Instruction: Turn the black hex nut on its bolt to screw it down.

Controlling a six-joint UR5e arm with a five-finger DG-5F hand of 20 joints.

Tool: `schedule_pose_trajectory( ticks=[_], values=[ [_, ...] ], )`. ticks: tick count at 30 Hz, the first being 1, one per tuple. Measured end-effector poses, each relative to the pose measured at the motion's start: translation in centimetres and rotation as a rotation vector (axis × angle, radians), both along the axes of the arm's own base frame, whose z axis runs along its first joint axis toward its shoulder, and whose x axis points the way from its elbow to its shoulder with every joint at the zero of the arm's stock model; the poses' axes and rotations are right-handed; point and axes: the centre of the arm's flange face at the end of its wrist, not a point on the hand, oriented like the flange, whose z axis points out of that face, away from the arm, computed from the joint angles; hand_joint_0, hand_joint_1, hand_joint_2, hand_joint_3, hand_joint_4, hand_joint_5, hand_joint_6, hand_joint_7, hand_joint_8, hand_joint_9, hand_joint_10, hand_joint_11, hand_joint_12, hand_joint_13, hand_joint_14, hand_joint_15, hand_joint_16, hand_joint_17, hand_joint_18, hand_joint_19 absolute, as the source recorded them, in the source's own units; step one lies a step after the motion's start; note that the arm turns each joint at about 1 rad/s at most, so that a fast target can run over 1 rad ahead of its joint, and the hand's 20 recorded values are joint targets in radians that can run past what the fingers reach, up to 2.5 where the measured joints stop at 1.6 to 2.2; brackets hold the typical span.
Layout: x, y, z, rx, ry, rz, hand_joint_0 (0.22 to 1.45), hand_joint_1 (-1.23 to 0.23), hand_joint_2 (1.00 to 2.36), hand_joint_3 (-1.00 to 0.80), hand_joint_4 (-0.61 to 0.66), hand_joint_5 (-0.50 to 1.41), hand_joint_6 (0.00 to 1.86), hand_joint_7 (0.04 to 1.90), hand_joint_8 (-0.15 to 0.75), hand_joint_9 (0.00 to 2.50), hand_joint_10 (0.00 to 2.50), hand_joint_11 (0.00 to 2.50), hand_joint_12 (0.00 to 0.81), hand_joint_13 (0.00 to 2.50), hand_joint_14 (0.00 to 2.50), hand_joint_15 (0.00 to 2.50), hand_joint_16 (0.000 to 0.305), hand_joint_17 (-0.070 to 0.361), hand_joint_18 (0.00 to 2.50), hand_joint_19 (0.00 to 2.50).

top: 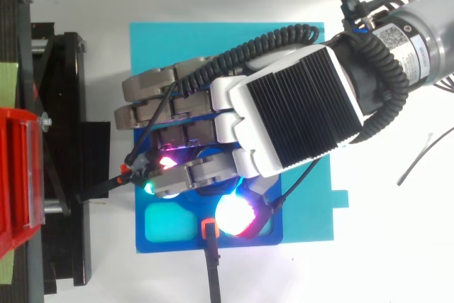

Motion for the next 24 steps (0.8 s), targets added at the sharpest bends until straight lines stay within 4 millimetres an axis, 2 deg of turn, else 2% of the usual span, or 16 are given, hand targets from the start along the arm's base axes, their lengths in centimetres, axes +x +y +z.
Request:
schedule_pose_trajectory(
  ticks=[10, 15, 24],
  values=[
    [-0.04, 0.05, -0.06, 0.001, 0.006, 0.001, 0.54, -0.66, 1.00, -0.49, 0.18, -0.02, 0.50, 1.44, 0.307, 0.91, 0.02, 0.30, 0.393, 0.53, 0.01, 0.19, 0.051, 0.116, 0.34, 0.38],
    [-0.03, 0.12, -0.05, 0.001, 0.006, 0.002, 0.49, -0.59, 1.00, -0.50, 0.19, -0.02, 0.50, 1.40, 0.318, 0.91, 0.01, 0.30, 0.410, 0.54, 0.01, 0.19, 0.055, 0.124, 0.36, 0.37],
    [-0.01, 0.33, -0.04, 0.003, 0.007, 0.004, 0.47, -0.57, 1.00, -0.50, 0.19, -0.02, 0.50, 1.39, 0.324, 0.91, 0.01, 0.28, 0.418, 0.54, 0.01, 0.19, 0.057, 0.128, 0.37, 0.37]
  ],
)
